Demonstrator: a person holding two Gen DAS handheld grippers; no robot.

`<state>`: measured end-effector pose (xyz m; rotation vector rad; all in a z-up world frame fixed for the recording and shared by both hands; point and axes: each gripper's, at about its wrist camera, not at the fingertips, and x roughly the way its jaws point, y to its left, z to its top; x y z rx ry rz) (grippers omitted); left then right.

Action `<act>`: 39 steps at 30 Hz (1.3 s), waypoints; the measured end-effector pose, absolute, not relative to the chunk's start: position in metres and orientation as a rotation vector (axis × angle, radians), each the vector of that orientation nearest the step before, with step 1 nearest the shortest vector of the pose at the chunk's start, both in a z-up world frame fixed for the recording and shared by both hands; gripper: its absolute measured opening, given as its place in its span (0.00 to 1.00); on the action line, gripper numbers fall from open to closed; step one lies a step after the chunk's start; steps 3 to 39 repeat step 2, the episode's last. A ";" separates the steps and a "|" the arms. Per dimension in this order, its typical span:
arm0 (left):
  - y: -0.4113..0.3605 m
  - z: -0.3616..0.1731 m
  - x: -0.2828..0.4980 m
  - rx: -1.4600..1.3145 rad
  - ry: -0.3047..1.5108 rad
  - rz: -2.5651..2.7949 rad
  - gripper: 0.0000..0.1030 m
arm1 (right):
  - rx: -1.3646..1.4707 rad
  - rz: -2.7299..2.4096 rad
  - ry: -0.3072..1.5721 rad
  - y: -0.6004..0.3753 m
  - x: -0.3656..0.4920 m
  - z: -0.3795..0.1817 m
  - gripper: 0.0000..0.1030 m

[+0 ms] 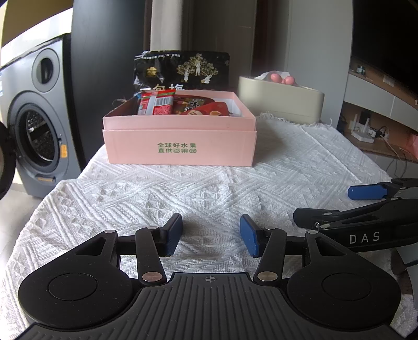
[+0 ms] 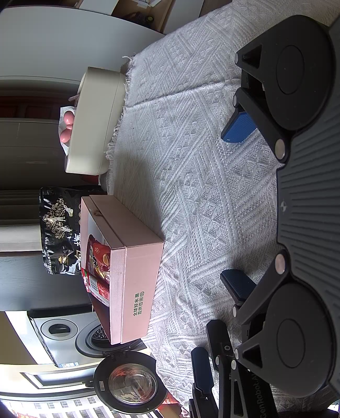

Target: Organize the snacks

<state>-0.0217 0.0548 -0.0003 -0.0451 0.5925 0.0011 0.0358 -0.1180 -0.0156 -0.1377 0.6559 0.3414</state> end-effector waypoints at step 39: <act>0.055 0.000 -0.021 -0.050 0.593 0.003 0.52 | -0.138 0.341 0.656 -0.118 0.036 -0.016 1.00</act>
